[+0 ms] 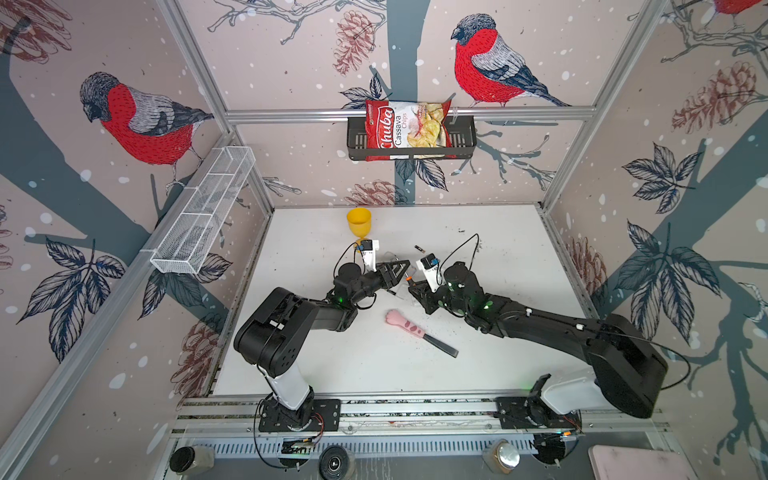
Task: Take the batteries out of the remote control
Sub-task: 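Lift the screwdriver with the right gripper while left gripper releases the remote and rises, then bring the screwdriver toward the left gripper with the right gripper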
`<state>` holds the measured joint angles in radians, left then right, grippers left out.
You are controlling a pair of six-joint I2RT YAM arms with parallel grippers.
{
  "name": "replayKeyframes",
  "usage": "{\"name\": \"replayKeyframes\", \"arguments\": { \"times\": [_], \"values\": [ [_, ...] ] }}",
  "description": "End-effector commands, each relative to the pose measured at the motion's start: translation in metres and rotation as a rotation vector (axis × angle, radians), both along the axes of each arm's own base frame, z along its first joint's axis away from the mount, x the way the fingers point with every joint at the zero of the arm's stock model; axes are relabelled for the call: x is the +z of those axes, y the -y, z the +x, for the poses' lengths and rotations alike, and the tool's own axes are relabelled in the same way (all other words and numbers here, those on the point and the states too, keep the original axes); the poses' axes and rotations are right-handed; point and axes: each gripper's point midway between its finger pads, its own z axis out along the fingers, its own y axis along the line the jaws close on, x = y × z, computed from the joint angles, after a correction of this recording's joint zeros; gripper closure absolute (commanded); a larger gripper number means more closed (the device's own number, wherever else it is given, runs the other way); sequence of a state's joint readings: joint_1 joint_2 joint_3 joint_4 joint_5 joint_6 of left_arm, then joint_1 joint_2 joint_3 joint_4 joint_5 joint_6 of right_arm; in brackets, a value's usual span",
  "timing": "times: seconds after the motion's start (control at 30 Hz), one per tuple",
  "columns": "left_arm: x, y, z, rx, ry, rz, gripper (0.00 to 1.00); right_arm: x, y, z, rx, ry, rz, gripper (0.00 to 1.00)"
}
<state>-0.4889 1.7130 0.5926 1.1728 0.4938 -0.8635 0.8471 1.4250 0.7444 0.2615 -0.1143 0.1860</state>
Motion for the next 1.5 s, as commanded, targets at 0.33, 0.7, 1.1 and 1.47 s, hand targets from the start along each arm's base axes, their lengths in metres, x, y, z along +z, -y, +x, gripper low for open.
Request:
{"name": "replayKeyframes", "arguments": {
  "times": [0.33,0.7,1.1,1.47],
  "values": [
    [0.012,0.019,0.011,-0.040,-0.006,-0.122,0.78,0.009,0.017,0.016,-0.103,0.096,-0.036,0.99],
    [0.019,0.027,0.005,-0.046,-0.008,-0.142,0.95,0.014,0.022,0.029,-0.160,0.147,-0.053,0.99],
    [0.043,0.016,0.002,-0.010,0.024,-0.186,1.00,0.035,0.033,0.034,-0.179,0.153,0.044,0.43],
    [0.111,0.007,-0.016,-0.043,0.214,-0.408,1.00,0.079,0.047,0.014,0.077,0.017,0.507,0.25]
  ]
}}
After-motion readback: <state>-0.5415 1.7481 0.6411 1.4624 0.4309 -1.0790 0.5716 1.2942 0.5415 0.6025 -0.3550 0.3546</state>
